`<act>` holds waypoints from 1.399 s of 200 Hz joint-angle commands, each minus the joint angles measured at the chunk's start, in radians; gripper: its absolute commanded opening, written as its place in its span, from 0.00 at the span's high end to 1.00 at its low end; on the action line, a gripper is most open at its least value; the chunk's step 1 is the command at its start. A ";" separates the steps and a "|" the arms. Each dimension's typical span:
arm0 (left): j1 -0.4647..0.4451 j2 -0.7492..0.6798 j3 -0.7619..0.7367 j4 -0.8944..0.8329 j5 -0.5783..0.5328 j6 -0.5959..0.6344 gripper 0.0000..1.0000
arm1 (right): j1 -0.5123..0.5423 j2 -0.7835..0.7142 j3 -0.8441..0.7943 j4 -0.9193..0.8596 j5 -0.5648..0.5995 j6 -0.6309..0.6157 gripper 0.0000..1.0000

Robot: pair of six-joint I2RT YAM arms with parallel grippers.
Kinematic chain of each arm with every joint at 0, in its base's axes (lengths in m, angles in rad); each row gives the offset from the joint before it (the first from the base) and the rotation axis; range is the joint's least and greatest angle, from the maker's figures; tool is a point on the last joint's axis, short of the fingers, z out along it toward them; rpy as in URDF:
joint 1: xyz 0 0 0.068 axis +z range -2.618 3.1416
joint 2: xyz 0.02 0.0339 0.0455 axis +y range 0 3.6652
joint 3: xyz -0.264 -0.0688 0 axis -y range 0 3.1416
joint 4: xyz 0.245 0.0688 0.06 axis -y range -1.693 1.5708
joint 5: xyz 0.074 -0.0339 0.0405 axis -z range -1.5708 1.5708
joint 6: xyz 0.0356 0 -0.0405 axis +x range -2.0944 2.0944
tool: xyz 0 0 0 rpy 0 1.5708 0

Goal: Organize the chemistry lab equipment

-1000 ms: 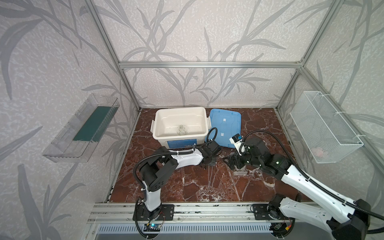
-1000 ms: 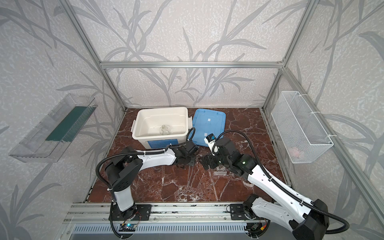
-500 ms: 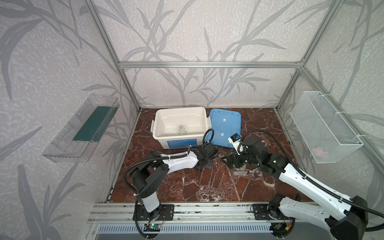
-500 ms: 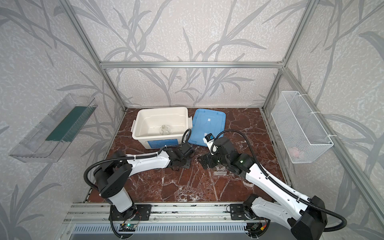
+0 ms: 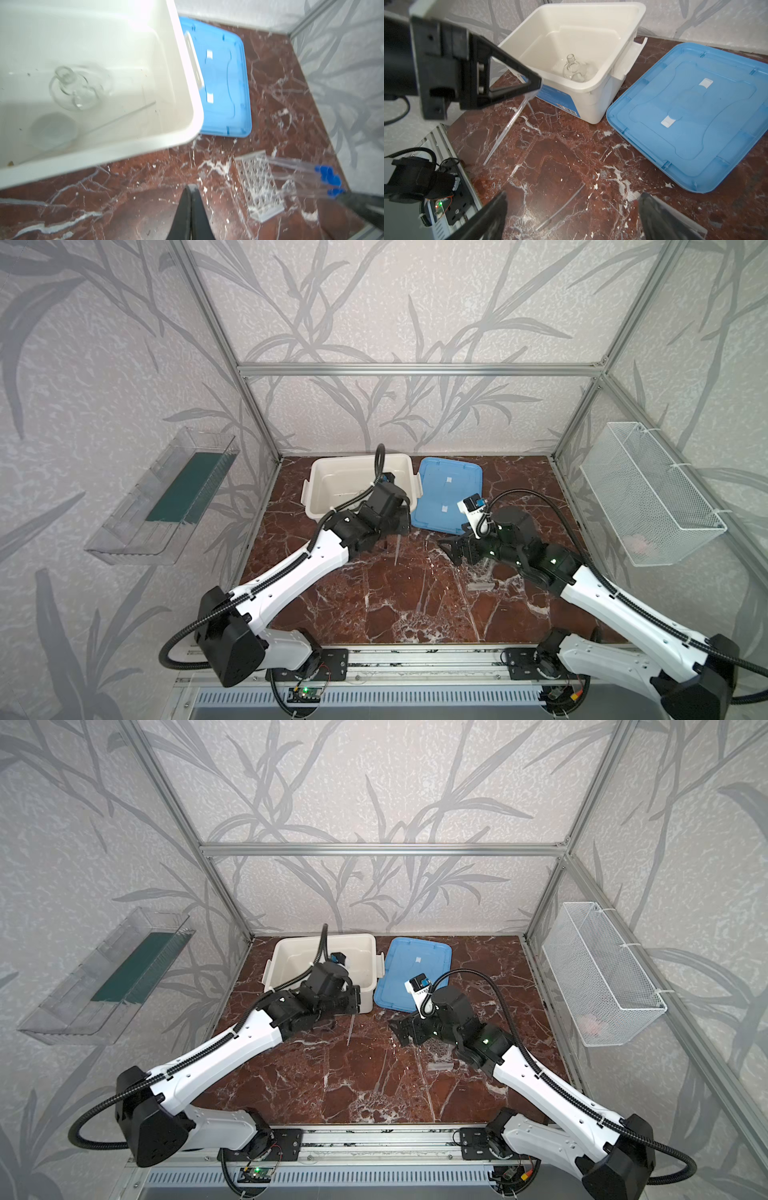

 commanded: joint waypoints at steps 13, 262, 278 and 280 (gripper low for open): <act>0.114 0.139 0.173 -0.011 0.014 0.069 0.97 | 0.004 0.097 0.135 0.083 0.021 0.025 0.04; 0.260 0.750 0.402 0.212 0.206 -0.062 0.96 | -0.052 0.637 0.618 -0.048 -0.040 -0.053 0.01; 0.250 0.753 0.380 0.225 0.203 -0.062 0.96 | -0.052 0.637 0.611 -0.047 -0.037 -0.058 0.01; 0.248 0.753 0.378 0.227 0.202 -0.062 0.95 | -0.052 0.637 0.610 -0.047 -0.036 -0.058 0.00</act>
